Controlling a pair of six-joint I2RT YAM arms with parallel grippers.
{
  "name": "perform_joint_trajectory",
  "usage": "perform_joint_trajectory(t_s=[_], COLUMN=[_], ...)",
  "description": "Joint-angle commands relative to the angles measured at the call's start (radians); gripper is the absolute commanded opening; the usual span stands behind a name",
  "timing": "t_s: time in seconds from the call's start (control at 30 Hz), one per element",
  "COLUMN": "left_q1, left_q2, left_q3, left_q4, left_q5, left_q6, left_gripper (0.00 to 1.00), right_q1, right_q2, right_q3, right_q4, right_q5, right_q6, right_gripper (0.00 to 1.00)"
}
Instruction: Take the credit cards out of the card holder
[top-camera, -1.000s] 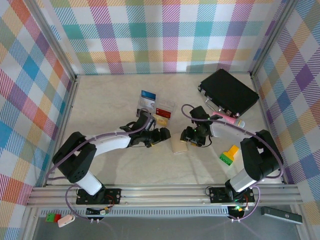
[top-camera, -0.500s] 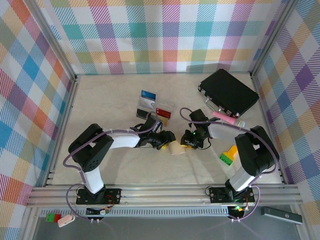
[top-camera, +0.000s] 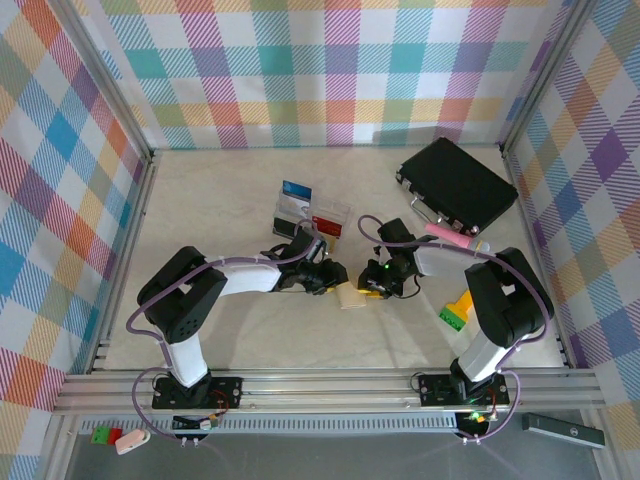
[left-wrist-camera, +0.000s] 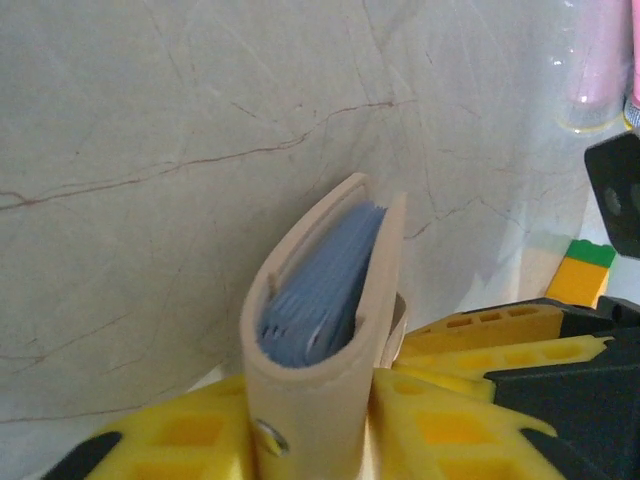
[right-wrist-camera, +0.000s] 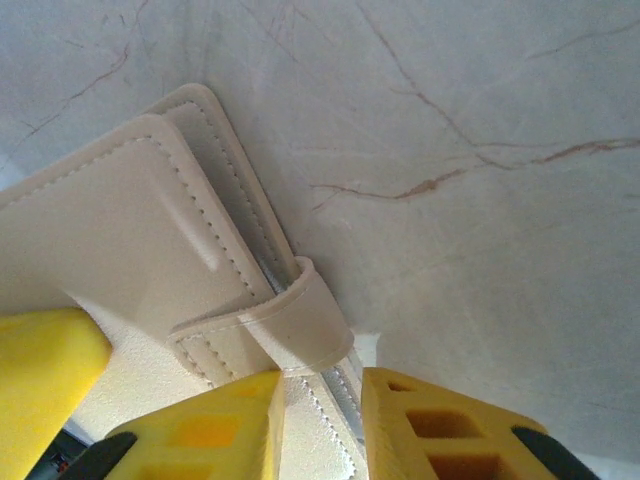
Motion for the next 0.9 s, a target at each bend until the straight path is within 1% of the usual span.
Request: perform_joint_trajectory(t_s=[0.0,0.07,0.13,0.23,0.3,0.37,0.43,0.47,0.53,0.63,0.73,0.87], left_q1=[-0.005,-0.005,-0.005,-0.01,-0.018,-0.042,-0.085,-0.107,-0.143,-0.193,-0.24,-0.292], left_q2=[-0.05,-0.074,-0.106,-0.161,-0.195,-0.219,-0.225,-0.22,-0.19,-0.136,-0.081,0.012], left_q3=[0.044,0.042,0.045,0.056,0.08,0.121,0.168,0.194,0.255,0.32,0.358,0.404], left_q4=[-0.024,-0.04,-0.088,-0.175,-0.255,-0.349,-0.451,-0.493,-0.588,-0.666,-0.687,-0.69], left_q5=[-0.006,-0.03,-0.062,-0.136,-0.211,-0.309,-0.439,-0.524,-0.7,-0.882,-0.966,-1.051], left_q6=[0.059,0.105,0.171,0.3,0.399,0.504,0.605,0.64,0.668,0.707,0.73,0.74], left_gripper=[0.21,0.14,0.08,0.06,0.05,0.04,0.04,0.04,0.04,0.04,0.04,0.05], right_q1=[0.0,-0.002,-0.006,-0.011,-0.021,-0.037,-0.051,-0.06,-0.094,-0.141,-0.179,-0.22], right_q2=[-0.057,-0.113,-0.177,-0.266,-0.319,-0.351,-0.369,-0.379,-0.404,-0.436,-0.448,-0.47], right_q3=[0.011,0.012,0.006,-0.01,-0.016,-0.012,-0.003,0.003,0.011,0.025,0.032,0.008], right_q4=[-0.027,-0.038,-0.05,-0.054,-0.062,-0.082,-0.099,-0.109,-0.118,-0.129,-0.142,-0.124], right_q5=[0.077,0.13,0.19,0.254,0.292,0.289,0.289,0.297,0.291,0.28,0.274,0.274], right_q6=[0.013,0.012,0.014,0.009,0.008,0.009,0.002,-0.009,-0.029,-0.058,-0.072,-0.06], right_gripper=[0.29,0.31,0.33,0.36,0.37,0.38,0.39,0.39,0.39,0.41,0.42,0.42])
